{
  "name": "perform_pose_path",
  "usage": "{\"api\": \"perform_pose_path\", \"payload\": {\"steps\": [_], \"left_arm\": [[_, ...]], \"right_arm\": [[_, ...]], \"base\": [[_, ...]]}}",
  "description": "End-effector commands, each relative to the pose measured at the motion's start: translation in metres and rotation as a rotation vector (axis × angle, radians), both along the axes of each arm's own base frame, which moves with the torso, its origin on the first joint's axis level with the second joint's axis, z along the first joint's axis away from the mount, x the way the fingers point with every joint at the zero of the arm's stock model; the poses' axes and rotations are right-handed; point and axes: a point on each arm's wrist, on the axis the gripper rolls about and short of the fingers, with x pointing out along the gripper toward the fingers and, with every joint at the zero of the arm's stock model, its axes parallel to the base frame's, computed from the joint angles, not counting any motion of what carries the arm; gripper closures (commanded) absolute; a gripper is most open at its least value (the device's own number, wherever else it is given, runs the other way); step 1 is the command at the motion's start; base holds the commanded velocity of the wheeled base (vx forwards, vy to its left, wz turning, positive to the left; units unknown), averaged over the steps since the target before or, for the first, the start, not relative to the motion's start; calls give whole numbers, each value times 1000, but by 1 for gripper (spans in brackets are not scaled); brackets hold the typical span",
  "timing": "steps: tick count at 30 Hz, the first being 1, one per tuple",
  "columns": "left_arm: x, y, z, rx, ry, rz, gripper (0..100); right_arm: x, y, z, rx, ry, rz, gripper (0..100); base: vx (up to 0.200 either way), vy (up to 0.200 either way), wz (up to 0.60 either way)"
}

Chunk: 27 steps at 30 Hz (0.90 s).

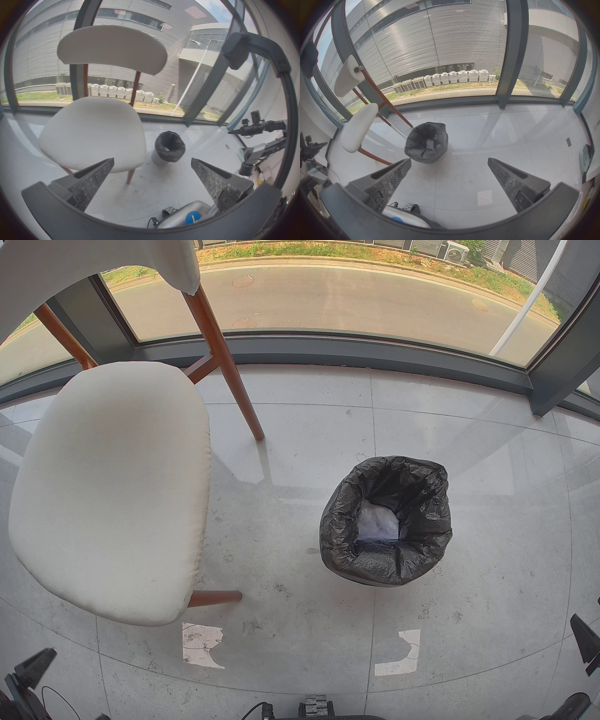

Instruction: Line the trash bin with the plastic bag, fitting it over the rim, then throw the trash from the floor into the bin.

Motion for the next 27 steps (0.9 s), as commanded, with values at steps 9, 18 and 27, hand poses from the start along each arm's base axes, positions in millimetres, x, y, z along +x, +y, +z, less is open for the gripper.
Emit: {"api": "perform_pose_path", "payload": {"steps": [9, 18, 27], "left_arm": [[1, -5, -38, 91, -20, -391, 0], [4, -7, -2, -239, 153, -47, 0], [12, -6, 16, -214, 279, -554, 0]], "right_arm": [[-9, 5, -57, -94, -105, -79, 0], [-9, 5, -58, -92, -97, -71, 0], [-9, 5, -58, -90, -101, -68, 0]], "base": [[0, 0, 0], [0, 0, 0], [0, 0, 0]]}}
